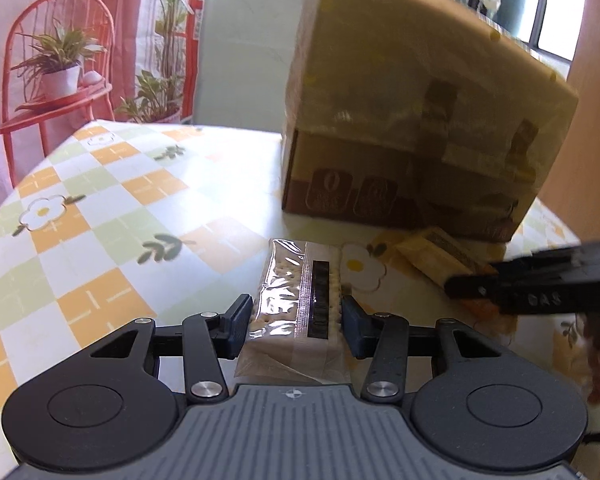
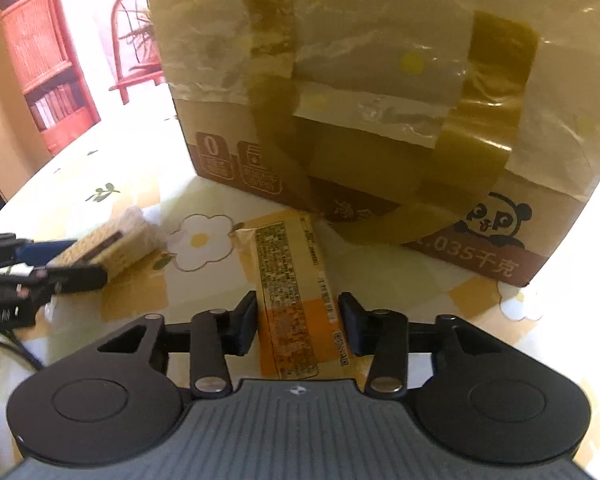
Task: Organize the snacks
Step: 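Grasp the cracker packet with the left tool while the right tool grasps the bread bar, then carry both packets over the box and open both tools to release them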
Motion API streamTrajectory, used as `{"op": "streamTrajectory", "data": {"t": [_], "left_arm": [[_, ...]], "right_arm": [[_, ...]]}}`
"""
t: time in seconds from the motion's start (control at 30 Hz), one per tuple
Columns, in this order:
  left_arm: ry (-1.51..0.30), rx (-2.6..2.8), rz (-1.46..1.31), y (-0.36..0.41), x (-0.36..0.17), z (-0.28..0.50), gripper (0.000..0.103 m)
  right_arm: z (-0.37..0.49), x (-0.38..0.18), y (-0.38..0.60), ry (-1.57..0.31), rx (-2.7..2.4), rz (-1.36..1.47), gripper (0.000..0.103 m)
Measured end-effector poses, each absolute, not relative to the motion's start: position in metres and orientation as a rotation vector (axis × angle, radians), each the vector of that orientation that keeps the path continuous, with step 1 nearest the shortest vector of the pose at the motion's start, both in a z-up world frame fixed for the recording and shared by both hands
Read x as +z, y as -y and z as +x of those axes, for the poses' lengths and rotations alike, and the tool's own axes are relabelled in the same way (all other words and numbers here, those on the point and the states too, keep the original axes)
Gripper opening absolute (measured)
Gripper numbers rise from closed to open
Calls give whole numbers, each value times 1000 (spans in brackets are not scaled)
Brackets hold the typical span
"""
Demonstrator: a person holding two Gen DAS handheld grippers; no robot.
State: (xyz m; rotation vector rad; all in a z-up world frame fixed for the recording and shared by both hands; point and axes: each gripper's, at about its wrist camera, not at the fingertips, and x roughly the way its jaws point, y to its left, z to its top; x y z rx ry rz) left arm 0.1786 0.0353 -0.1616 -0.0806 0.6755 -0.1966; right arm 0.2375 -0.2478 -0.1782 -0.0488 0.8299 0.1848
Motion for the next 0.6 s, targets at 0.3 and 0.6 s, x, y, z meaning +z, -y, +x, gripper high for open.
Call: {"op": "streamTrajectory", "data": {"t": [0.3, 0.6], "left_arm": [[-509, -215, -159, -42, -101, 166, 50], [-313, -288, -99, -19, -15, 183, 50]], "right_arm": [[185, -121, 263, -631, 247, 54, 42], [170, -25, 280, -364, 259, 73, 42]]}}
